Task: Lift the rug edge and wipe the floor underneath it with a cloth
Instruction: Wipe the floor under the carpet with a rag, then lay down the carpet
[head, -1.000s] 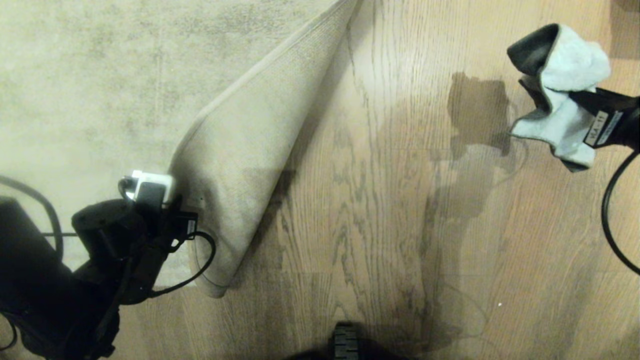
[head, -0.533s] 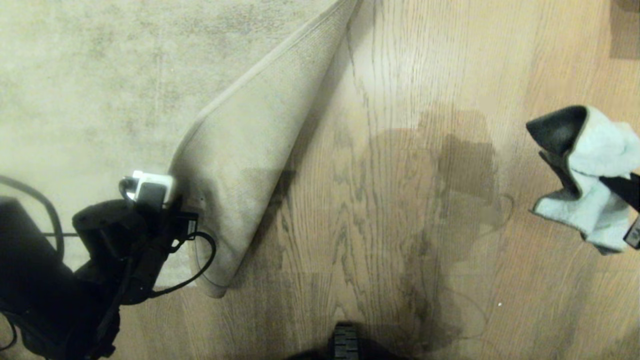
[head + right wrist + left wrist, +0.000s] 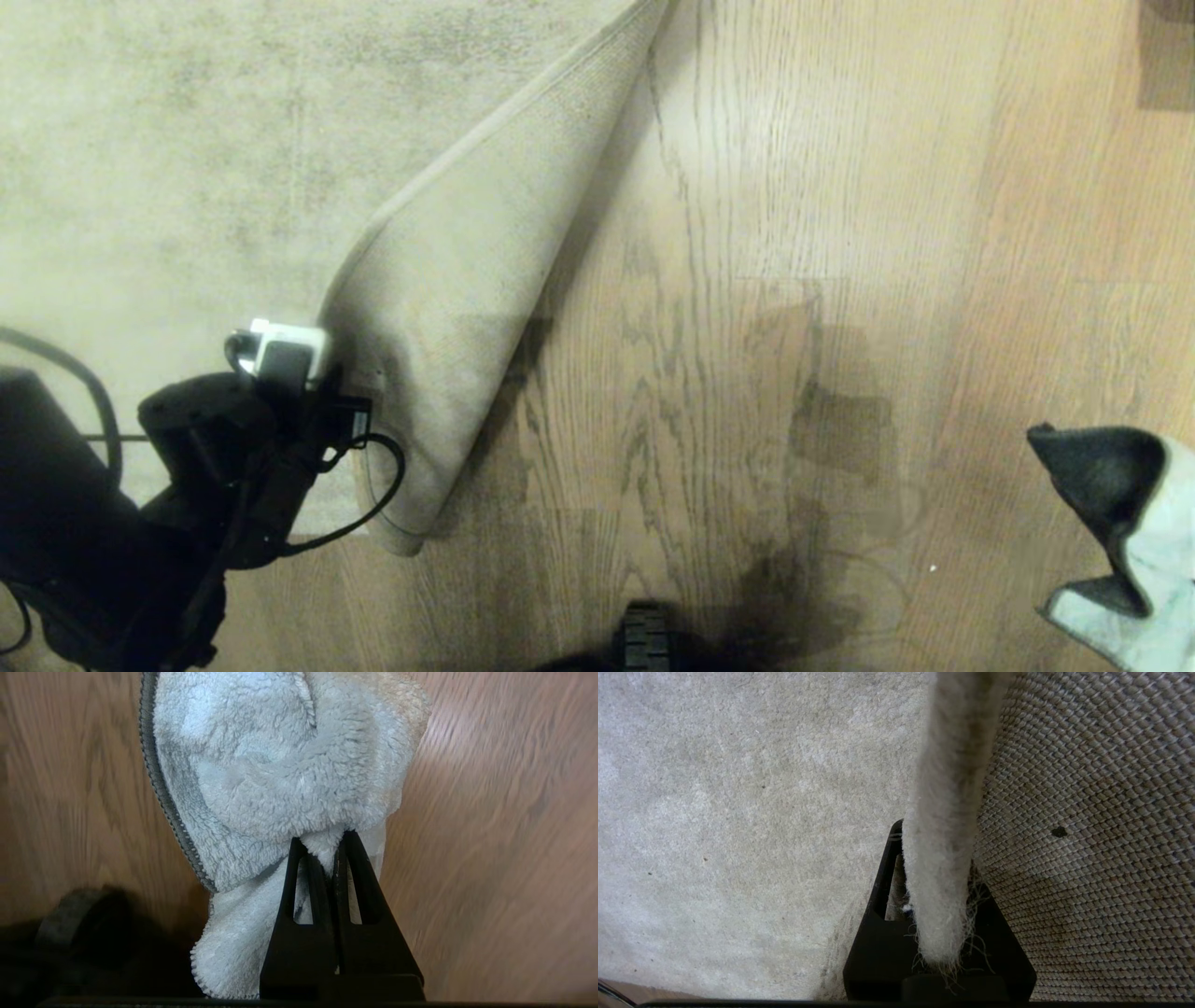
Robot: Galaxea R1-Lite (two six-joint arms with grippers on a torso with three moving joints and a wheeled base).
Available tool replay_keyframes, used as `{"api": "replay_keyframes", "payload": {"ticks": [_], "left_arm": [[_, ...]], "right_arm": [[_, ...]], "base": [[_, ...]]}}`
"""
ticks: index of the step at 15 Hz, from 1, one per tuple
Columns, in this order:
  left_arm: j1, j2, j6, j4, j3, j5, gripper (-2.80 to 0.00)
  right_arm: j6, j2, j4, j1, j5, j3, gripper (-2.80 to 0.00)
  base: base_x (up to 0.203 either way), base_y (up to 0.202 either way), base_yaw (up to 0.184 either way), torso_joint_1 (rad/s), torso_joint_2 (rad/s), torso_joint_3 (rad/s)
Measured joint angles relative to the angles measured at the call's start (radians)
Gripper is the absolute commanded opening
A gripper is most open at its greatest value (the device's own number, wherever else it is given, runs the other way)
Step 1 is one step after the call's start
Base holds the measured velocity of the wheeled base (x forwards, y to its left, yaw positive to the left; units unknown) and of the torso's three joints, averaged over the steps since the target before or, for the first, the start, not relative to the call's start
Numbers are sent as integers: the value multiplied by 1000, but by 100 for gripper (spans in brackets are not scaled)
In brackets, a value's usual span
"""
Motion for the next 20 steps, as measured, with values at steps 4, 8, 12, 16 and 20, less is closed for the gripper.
{"api": "replay_keyframes", "payload": {"ticks": [4,8,12,16,20], "left_arm": [[-3,0,0,0,1,1,-280],[-15,0,0,0,3,4,-280],[-15,0,0,0,7,3,-280],[-14,-2,0,0,11,3,-280],[-14,-5,0,0,13,3,-280]], "right_arm": [[-2,-319,383,29,-45,-14,-280],[49,-474,624,45,-137,-35,-280],[95,-506,504,47,-141,9,-280],[91,-513,480,46,-150,21,-280],[141,-514,480,46,-179,22,-280]], "base": [[0,0,0,0,0,0],[0,0,0,0,0,0],[0,0,0,0,0,0],[0,0,0,0,0,0],[0,0,0,0,0,0]]}}
